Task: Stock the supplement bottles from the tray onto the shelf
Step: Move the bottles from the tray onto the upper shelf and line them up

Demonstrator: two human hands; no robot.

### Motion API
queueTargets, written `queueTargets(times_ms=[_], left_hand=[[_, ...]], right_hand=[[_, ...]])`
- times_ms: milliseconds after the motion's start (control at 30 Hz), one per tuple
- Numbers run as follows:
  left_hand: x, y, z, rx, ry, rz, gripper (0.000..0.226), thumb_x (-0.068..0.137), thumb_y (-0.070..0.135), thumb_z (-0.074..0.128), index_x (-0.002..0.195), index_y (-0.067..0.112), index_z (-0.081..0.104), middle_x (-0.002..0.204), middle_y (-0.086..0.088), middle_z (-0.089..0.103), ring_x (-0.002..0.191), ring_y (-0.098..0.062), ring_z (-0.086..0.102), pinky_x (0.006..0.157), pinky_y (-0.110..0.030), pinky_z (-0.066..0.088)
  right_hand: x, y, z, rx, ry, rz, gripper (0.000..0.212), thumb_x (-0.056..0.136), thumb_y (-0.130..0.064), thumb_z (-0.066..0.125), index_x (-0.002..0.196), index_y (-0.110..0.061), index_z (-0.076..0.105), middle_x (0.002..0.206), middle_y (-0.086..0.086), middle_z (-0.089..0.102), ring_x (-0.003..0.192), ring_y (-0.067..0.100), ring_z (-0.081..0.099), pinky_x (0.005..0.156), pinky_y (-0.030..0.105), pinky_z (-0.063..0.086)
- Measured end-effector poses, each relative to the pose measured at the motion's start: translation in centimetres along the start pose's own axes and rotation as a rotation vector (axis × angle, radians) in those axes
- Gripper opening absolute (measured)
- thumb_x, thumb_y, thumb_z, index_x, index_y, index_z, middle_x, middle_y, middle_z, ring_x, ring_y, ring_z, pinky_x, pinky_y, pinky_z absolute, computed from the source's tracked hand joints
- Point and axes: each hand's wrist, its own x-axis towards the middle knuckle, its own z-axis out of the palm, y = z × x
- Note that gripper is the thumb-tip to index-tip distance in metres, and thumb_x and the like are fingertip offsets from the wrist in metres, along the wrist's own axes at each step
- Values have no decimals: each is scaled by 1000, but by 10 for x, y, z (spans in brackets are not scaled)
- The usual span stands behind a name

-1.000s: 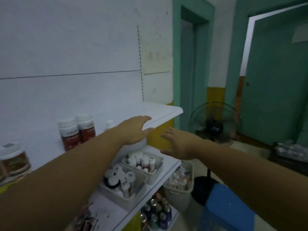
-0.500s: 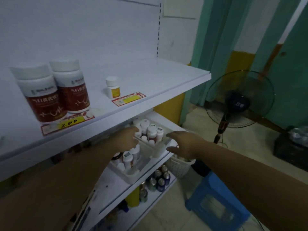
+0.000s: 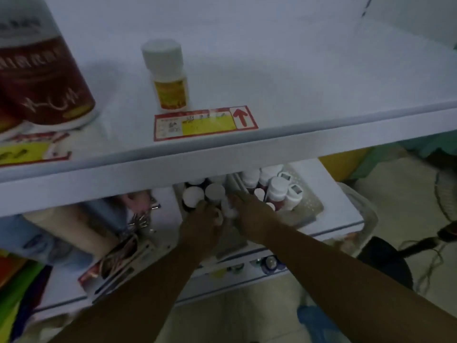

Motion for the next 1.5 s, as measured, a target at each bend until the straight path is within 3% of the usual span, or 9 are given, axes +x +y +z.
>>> queueTargets(times_ms=[500, 633, 733, 867, 1000, 1100, 1267, 1367, 1500], left_hand=[[3, -7, 9, -51, 154, -6, 36, 77, 28, 69, 111, 16, 63, 117, -6, 56, 99, -24, 58, 82, -28, 46], [-11, -1, -7, -327, 202, -29, 24, 77, 9, 71, 101, 7, 68, 103, -4, 66, 97, -14, 62, 88, -24, 48], [-41, 6, -31, -662, 251, -108, 29, 76, 2, 73, 104, -2, 67, 94, 0, 67, 83, 9, 62, 76, -3, 45], [-93, 17, -74, -824, 224, -128, 31, 82, 14, 69, 113, 19, 63, 120, 1, 60, 109, -13, 55, 91, -18, 45], [-149, 25, -114, -916, 266, -56, 23, 83, 15, 68, 99, 30, 62, 113, 1, 61, 97, -11, 58, 64, -6, 47], [-183, 36, -146, -1094, 305, -21, 19, 82, 17, 68, 93, 32, 65, 99, 3, 69, 79, -5, 66, 54, -12, 50], [-236, 54, -193, -1193, 358, 78, 11, 82, 22, 67, 89, 30, 69, 81, 12, 76, 71, -8, 72, 54, -21, 56], [-263, 56, -216, -1208, 335, 113, 10, 76, 26, 70, 85, 29, 73, 83, 3, 76, 74, -14, 73, 56, -26, 56], [-298, 50, -240, -1212, 291, 134, 31, 54, 36, 74, 83, 26, 75, 91, -4, 75, 78, -19, 71, 67, -38, 56]], right_hand=[[29, 11, 18, 33, 91, 27, 45, 88, -38, 55, 125, -14, 47, 128, 8, 52, 118, 26, 45, 91, 37, 44], [10, 8, 10, 246, 193, 97, 47, 84, -43, 60, 122, -18, 53, 124, 5, 57, 114, 25, 49, 92, 34, 41], [-18, -4, 1, 536, 235, 222, 57, 80, -42, 67, 129, -18, 52, 127, 4, 57, 115, 22, 52, 91, 25, 39], [-64, -40, -22, 1152, 213, 274, 53, 79, -21, 73, 127, -18, 53, 134, 6, 53, 107, 13, 53, 77, 11, 46], [-115, -92, -54, 1569, 232, 161, 44, 73, -23, 74, 114, -31, 59, 133, 5, 54, 119, 22, 53, 95, 40, 48], [-145, -130, -78, 1798, 266, 118, 48, 62, -39, 70, 108, -29, 66, 118, 5, 67, 106, 25, 64, 82, 40, 53], [-190, -181, -114, 1838, 262, 26, 40, 71, -50, 61, 104, -30, 69, 90, 4, 75, 71, 20, 72, 53, 33, 56], [-208, -204, -127, 1734, 231, -117, 55, 59, -55, 69, 105, -26, 67, 89, 6, 75, 74, 20, 71, 54, 33, 55], [-222, -229, -137, 1669, 267, -242, 46, 59, -49, 76, 97, -24, 69, 91, 7, 74, 79, 21, 71, 59, 33, 56]])
